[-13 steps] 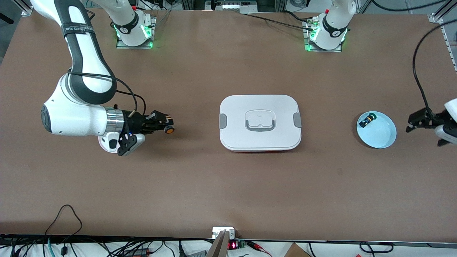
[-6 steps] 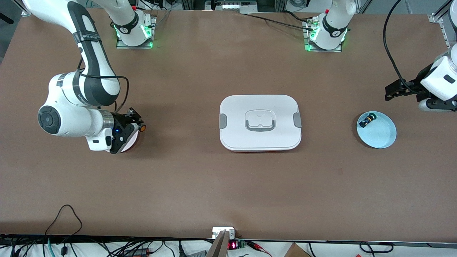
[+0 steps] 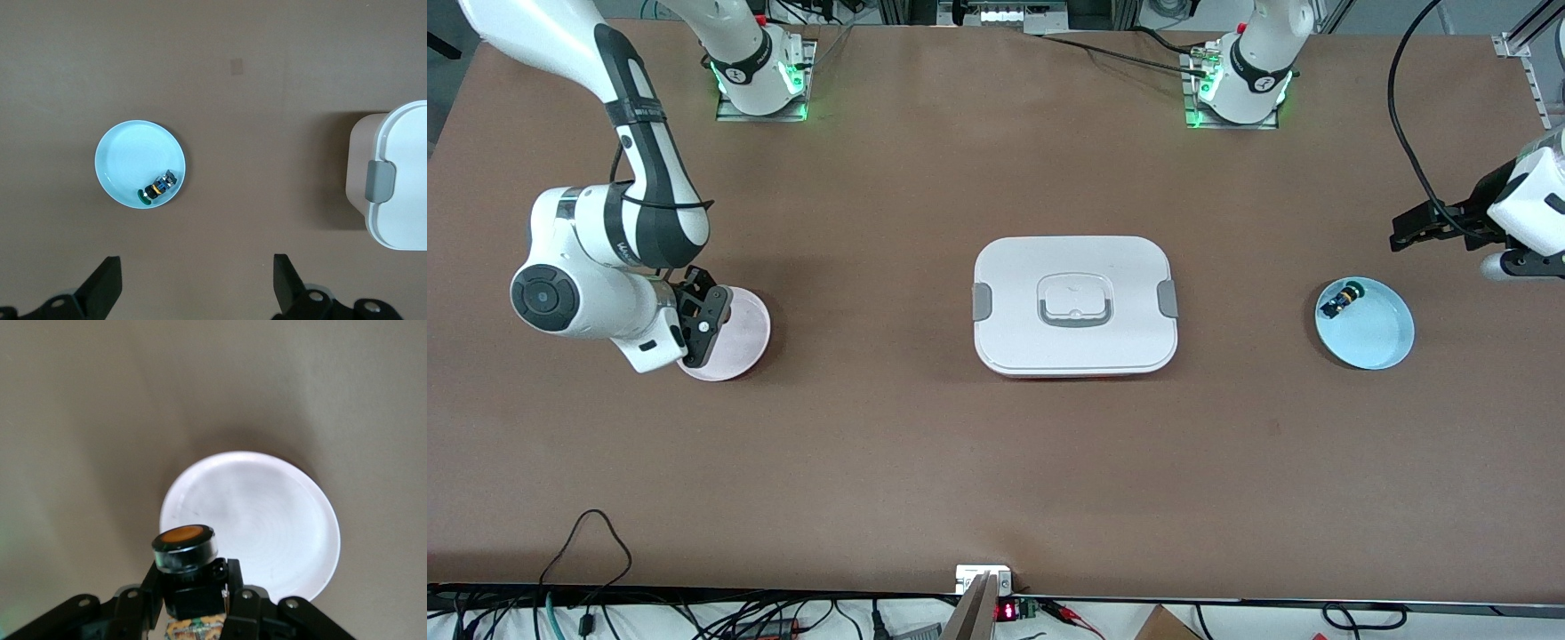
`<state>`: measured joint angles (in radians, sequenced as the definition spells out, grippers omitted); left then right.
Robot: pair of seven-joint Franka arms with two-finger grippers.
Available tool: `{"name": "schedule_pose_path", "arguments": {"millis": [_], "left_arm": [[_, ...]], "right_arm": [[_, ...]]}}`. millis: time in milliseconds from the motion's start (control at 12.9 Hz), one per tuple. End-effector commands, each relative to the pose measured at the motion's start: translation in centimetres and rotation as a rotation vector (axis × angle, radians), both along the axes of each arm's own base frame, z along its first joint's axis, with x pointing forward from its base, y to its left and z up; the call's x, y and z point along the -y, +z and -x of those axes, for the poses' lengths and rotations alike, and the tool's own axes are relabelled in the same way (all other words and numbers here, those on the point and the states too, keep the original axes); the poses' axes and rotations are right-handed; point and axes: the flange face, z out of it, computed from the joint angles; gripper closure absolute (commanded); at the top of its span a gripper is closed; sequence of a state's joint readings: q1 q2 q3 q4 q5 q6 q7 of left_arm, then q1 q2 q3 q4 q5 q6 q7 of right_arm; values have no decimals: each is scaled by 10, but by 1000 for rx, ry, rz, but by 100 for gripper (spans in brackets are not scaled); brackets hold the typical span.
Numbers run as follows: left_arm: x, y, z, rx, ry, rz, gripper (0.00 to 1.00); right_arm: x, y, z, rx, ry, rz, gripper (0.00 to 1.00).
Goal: Transfer orange switch to right arm and place
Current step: 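Lower the orange switch onto the white plate and open the right gripper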
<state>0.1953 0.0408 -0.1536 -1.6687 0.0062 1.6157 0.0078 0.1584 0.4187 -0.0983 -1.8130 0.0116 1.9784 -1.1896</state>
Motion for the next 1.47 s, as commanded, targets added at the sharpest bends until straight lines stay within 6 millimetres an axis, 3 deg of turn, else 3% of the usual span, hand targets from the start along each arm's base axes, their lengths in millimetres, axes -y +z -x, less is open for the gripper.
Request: {"name": "schedule_pose_path", "arguments": {"millis": [0,541,773,1082,1159,1236,1391], "left_arm": [[0,7,7,-1,19,24,0],[8,-5,2,-24,26,26,0],[5,-6,2,-27,20,27,0],[7,-4,3,-28,23,26,0],[7,-3,3,-25,22,26,0],[6,-3,2,-25,19,27,0],[6,-5,3,-33,18,27,0]], "right_arm": [[11,-20,17,63,78,-14,77],[15,-79,43,189,143,-25,77],[16,-91,47,204,151,-25,77],[33,-106,48,230,172,-27,77],[32,-105,49,226,151,-27,68],[31,-104,50,213,112,-25,1],[28,-86,47,197,-14,-7,0]]}}
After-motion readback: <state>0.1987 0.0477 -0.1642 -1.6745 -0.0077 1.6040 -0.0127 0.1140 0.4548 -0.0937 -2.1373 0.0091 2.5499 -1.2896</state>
